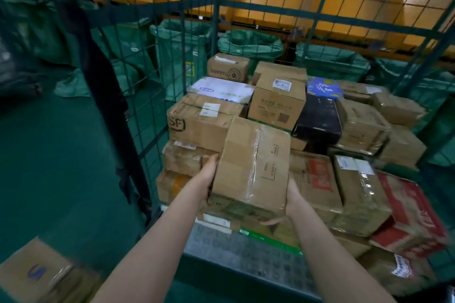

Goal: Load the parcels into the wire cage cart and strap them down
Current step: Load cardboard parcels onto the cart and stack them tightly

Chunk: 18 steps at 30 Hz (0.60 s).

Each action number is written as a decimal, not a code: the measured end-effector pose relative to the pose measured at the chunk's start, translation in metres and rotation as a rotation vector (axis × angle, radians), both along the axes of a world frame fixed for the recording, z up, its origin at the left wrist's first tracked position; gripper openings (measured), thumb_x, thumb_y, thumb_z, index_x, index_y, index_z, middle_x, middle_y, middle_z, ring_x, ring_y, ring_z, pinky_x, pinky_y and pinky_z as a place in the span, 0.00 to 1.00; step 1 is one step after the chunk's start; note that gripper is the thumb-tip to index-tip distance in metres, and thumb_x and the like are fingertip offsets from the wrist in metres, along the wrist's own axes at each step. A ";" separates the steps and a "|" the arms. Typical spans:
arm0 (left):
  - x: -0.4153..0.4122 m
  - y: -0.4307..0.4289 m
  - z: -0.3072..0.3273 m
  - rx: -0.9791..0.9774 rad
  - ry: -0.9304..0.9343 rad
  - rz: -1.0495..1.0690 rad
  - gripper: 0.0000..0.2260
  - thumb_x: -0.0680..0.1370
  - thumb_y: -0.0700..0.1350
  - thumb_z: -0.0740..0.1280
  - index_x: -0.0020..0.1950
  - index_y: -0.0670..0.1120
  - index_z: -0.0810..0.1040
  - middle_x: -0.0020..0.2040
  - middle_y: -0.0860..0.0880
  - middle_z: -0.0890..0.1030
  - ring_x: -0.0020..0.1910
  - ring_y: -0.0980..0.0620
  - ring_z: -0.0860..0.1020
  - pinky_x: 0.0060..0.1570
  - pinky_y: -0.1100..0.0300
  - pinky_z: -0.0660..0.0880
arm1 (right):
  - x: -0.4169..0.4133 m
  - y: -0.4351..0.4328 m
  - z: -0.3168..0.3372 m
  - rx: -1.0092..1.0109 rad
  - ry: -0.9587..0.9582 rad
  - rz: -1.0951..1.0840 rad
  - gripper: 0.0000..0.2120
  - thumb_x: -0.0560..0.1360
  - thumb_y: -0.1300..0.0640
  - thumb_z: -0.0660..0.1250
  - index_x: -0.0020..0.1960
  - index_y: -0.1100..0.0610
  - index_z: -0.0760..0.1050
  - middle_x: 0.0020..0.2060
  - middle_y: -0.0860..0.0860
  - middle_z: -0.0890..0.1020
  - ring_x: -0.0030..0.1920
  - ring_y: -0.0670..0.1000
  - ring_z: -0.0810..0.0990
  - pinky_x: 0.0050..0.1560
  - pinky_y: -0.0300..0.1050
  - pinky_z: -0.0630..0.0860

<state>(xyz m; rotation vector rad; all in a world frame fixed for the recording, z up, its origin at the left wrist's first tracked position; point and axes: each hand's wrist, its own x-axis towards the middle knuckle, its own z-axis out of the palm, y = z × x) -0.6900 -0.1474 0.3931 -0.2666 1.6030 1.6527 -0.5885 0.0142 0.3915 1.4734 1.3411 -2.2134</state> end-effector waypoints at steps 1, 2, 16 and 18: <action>-0.016 0.009 0.000 0.004 0.001 -0.020 0.29 0.78 0.65 0.52 0.63 0.44 0.76 0.57 0.39 0.79 0.53 0.43 0.77 0.50 0.53 0.75 | -0.014 0.007 0.000 0.009 0.001 -0.015 0.28 0.74 0.33 0.54 0.47 0.58 0.72 0.43 0.60 0.74 0.64 0.67 0.68 0.65 0.68 0.62; -0.030 0.016 -0.003 0.011 0.012 -0.025 0.29 0.78 0.65 0.52 0.61 0.44 0.77 0.55 0.40 0.80 0.52 0.43 0.78 0.50 0.52 0.75 | -0.024 0.012 0.000 0.026 -0.001 -0.028 0.27 0.74 0.33 0.54 0.46 0.58 0.71 0.43 0.60 0.74 0.65 0.67 0.68 0.65 0.68 0.62; -0.142 0.097 -0.023 -0.095 0.045 -0.187 0.25 0.81 0.60 0.50 0.66 0.45 0.72 0.46 0.45 0.79 0.42 0.47 0.76 0.37 0.56 0.71 | -0.119 0.078 -0.016 0.044 -0.001 -0.158 0.29 0.75 0.33 0.53 0.61 0.56 0.71 0.60 0.60 0.74 0.64 0.65 0.70 0.60 0.68 0.65; -0.154 0.110 -0.031 -0.093 0.006 -0.183 0.27 0.78 0.64 0.52 0.66 0.47 0.73 0.50 0.44 0.81 0.49 0.45 0.78 0.44 0.53 0.74 | -0.130 0.090 -0.020 0.034 -0.011 -0.165 0.28 0.76 0.34 0.53 0.60 0.56 0.71 0.60 0.60 0.74 0.64 0.65 0.69 0.60 0.67 0.66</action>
